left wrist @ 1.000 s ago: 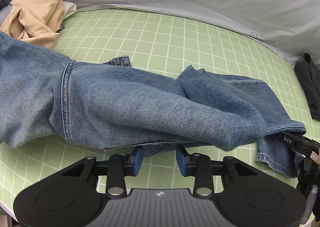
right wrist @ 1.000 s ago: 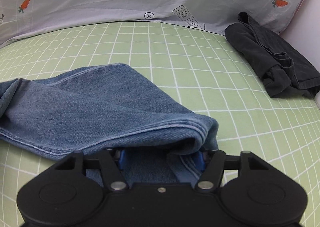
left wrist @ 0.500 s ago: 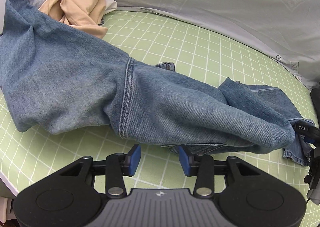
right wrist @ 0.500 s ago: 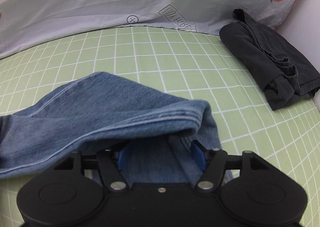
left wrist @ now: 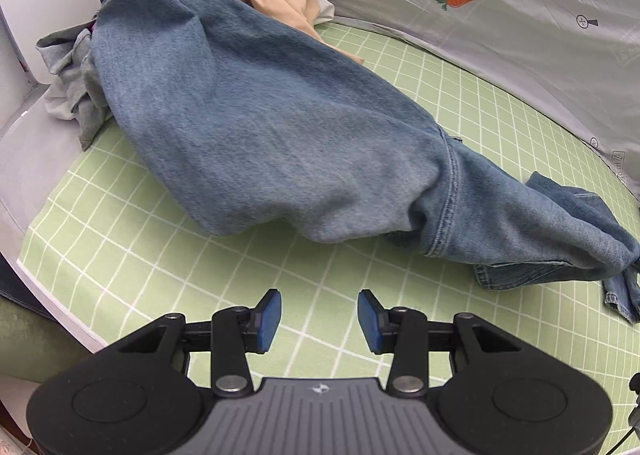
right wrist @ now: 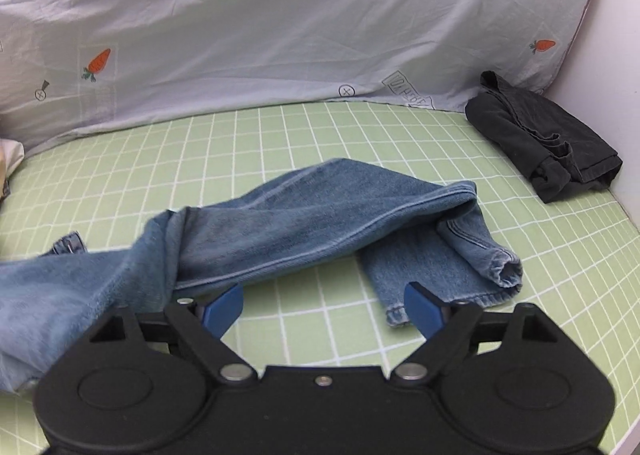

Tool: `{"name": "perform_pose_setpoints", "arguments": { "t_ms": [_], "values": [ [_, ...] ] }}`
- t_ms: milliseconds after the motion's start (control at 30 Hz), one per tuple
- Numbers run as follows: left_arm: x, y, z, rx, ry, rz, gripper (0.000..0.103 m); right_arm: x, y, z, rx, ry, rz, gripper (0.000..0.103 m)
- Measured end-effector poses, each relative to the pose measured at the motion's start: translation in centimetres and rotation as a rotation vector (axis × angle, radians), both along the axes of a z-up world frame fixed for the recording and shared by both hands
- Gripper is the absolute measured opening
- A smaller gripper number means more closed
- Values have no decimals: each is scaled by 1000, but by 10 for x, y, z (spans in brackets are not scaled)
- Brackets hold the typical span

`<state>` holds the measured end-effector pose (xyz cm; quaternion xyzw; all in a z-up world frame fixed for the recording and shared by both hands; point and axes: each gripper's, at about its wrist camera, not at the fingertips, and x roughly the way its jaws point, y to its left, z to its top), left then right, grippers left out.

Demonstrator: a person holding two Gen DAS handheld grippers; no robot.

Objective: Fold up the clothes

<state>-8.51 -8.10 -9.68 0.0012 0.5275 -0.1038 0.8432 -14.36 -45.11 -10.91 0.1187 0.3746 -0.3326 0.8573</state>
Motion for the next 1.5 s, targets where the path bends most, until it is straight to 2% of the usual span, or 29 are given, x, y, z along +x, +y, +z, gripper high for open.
{"name": "perform_pose_setpoints", "arguments": {
  "t_ms": [133,267,367,500,633,833,1000,1100,1233,1400,1500],
  "values": [
    [26,48,2,2,-3,20,45,26,42,18,-7,-62,8,89],
    [59,85,-3,-5,5,29,45,50,95,26,-55,-107,63,96],
    [86,109,-6,-10,2,27,45,74,130,17,-81,-81,114,97],
    [122,130,-8,-5,-14,18,46,101,160,-6,-31,-23,121,97],
    [153,141,-15,-8,-6,8,54,116,178,-27,-80,68,106,100],
    [194,140,-33,-8,23,-25,58,124,177,-37,-64,112,43,103],
    [221,141,-39,-8,12,-44,59,132,180,-43,-74,146,29,103],
    [235,147,-43,-13,19,-26,63,135,178,-47,-61,159,16,103],
    [249,152,-53,-47,44,-3,63,140,175,-52,-46,169,8,103],
    [257,145,-57,-68,50,4,62,143,173,-54,-31,171,-6,103],
    [257,136,-52,-61,36,-29,54,144,171,-55,-25,169,-8,103]
  ]
}}
